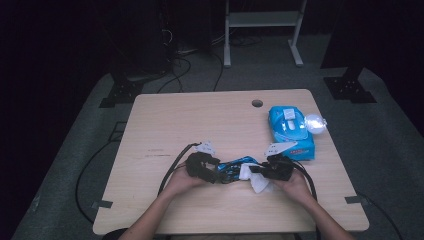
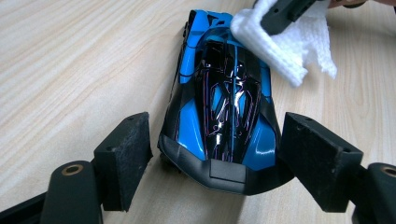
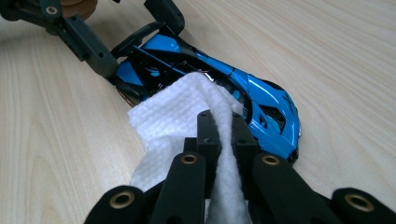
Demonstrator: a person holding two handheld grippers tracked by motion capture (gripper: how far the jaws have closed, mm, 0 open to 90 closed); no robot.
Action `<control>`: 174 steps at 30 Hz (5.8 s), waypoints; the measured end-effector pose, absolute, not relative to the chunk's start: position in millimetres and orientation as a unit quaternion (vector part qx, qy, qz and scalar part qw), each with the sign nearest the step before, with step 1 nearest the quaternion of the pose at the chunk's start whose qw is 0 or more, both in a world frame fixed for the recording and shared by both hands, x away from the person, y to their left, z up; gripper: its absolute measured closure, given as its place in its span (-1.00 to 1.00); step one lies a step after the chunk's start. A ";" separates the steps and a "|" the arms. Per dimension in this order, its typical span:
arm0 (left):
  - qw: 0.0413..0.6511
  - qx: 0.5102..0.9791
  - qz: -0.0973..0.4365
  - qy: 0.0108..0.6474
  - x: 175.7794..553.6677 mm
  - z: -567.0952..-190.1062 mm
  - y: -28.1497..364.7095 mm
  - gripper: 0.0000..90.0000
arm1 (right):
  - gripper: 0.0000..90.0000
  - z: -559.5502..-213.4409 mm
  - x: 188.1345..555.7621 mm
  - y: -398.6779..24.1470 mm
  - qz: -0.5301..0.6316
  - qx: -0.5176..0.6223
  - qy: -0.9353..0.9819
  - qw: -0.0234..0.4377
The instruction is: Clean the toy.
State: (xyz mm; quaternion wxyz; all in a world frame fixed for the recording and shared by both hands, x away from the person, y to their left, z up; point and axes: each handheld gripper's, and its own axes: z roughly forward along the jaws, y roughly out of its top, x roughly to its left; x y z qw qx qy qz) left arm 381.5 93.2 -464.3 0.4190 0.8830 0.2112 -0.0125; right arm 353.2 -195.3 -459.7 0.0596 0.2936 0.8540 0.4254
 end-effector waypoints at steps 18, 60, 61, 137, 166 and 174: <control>0.413 0.890 0.014 0.192 372.8 -461.4 87.1 -0.38 | 0.91 -459.7 359.7 -198.9 0.423 0.294 0.856 0.050; 0.425 0.883 -0.032 0.198 372.0 -467.2 75.9 -0.17 | 0.93 -468.0 322.7 -207.4 0.451 0.258 0.848 0.102; 0.424 0.883 -0.029 0.196 370.6 -466.3 75.9 -0.15 | 0.93 -468.0 322.5 -207.6 0.451 0.259 0.848 0.099; 0.443 0.884 0.070 0.132 367.6 -460.3 83.4 0.29 | 0.92 -431.9 359.2 -180.7 0.473 0.333 0.803 0.142; 0.445 0.883 0.063 0.135 372.6 -459.7 90.2 0.29 | 0.92 -432.8 360.8 -196.9 0.464 0.343 0.800 0.163; 0.446 0.882 0.064 0.137 372.9 -459.8 90.5 0.29 | 0.92 -432.9 360.6 -187.8 0.461 0.335 0.805 0.165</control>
